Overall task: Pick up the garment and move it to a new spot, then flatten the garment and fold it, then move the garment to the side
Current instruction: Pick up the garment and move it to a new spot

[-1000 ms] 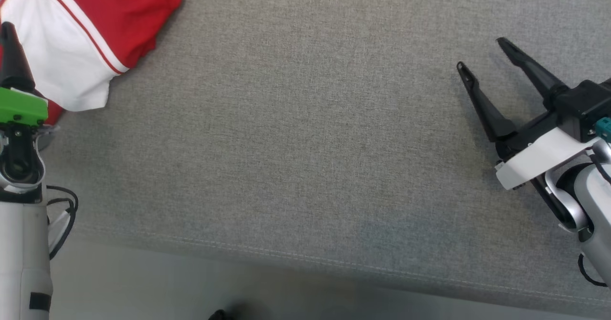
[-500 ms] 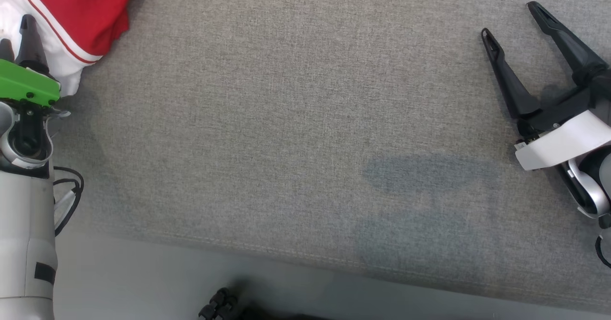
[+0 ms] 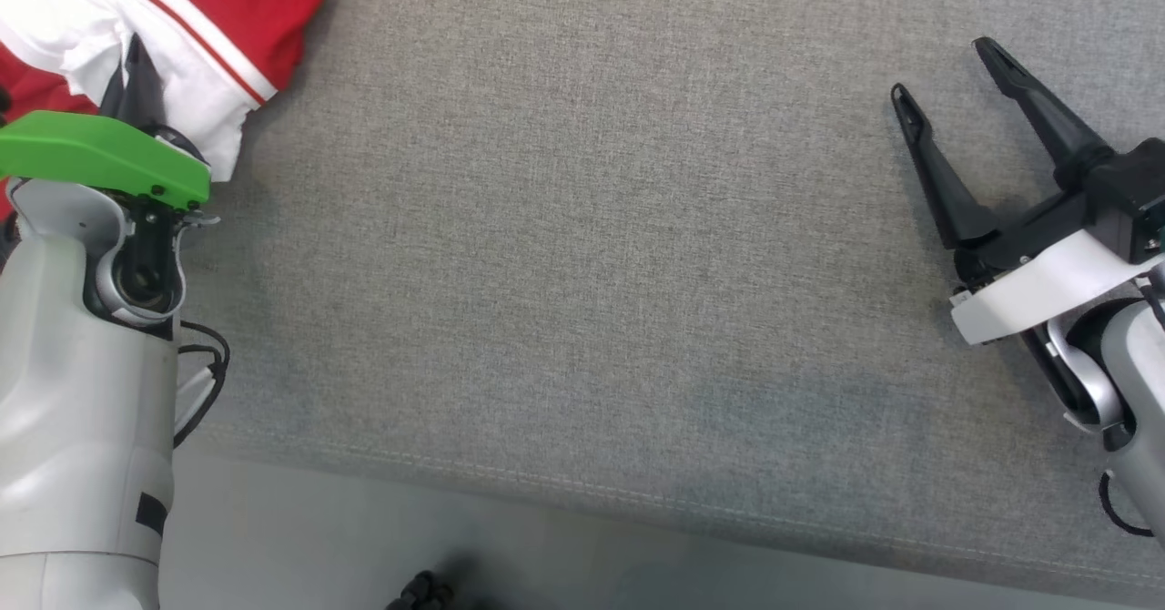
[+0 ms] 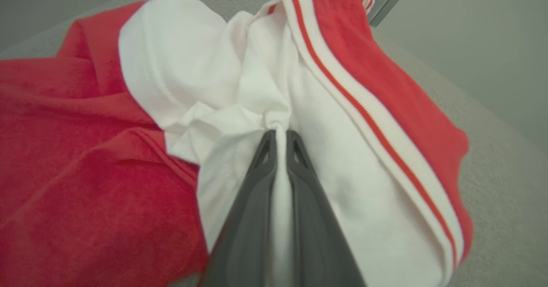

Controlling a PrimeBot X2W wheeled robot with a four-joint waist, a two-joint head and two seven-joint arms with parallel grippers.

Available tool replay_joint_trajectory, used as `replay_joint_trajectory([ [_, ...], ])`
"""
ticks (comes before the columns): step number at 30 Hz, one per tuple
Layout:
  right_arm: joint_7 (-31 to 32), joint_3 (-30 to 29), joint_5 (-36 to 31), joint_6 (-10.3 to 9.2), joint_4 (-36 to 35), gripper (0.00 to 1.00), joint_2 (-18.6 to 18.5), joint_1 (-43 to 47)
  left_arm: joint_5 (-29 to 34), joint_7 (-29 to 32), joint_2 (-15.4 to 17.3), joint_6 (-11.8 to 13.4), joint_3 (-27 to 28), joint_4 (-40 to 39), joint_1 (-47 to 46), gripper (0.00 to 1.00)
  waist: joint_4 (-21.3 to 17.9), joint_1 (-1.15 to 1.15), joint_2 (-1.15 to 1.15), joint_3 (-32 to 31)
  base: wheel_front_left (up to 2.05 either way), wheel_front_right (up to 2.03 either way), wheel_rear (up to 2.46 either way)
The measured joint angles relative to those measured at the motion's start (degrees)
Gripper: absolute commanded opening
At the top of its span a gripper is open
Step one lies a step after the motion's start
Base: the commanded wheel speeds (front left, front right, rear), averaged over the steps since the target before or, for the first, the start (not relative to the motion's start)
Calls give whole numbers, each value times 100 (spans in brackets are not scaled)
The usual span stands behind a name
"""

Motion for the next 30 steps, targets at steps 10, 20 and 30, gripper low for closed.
replay_joint_trajectory([
  [10, -393, 318, 223, -2, 365, 100, 578, 281, 315, -407, -326, -216, -437, 31, 97, 0, -211, 0, 0, -500, 0, 0, 0],
  [20, -616, 471, 356, -3, 867, 100, 1039, 615, 637, -598, -270, -271, -780, 107, 594, 0, -655, 0, 0, -1132, 0, 0, 0],
  [30, -697, 593, 552, 5, 1240, 100, 1341, 1034, 651, -602, -363, -313, -1069, 140, 1035, 0, -1311, 0, 0, -1815, 0, 0, 0],
])
